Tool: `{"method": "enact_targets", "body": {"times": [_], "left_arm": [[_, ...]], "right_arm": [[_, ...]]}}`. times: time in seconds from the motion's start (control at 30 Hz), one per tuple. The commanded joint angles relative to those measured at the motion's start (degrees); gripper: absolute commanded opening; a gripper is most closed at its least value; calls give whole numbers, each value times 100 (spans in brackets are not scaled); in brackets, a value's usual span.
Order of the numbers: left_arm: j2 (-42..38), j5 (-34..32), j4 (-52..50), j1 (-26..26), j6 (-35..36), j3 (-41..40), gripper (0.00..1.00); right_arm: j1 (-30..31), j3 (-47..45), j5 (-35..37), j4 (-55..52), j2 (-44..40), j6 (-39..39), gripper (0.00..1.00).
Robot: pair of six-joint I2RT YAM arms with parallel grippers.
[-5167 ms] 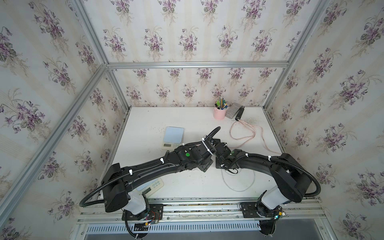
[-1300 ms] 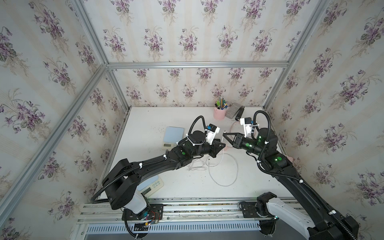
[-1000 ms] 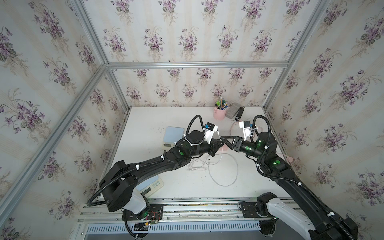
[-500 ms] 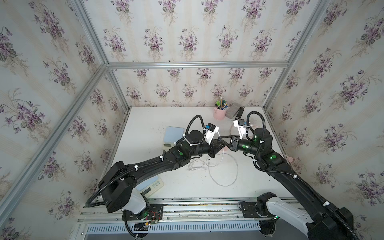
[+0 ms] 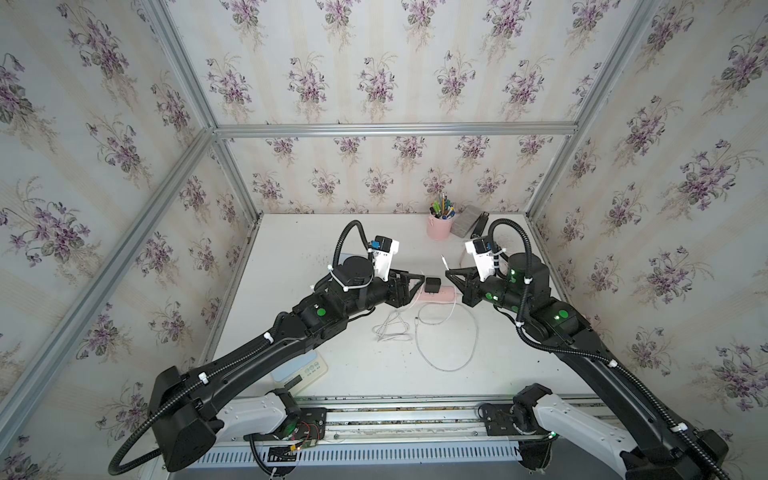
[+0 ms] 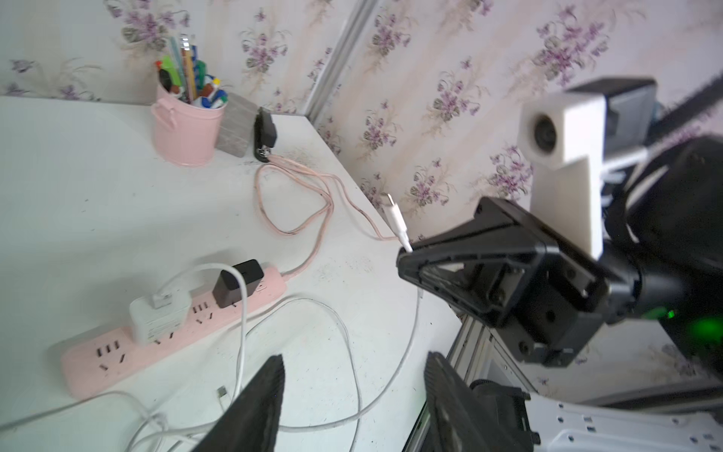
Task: Charge the electronic scale
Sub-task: Pick up the charging cable from the center of the board.
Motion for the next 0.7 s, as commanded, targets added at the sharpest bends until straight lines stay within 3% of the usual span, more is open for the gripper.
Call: {"method": "enact_targets", "body": {"times": [0.0,0.13,0.3,0.67], "left_arm": [[120,-103,-737,13,-788,476,56],[639,543,-1262,2,-1126,1196,56],[997,917,-1719,0,-1468,1605,47],[1024,892,-1840,61,-1621,1464,42]], "right_arm": [[521,6,726,-192,-62,-1047,0],[1169,41,1313,-242,-38,-1670,0],[1542,127,1994,-339,117,-1982,0],[1888,74,2067,-219,173,-2217,0]]}}
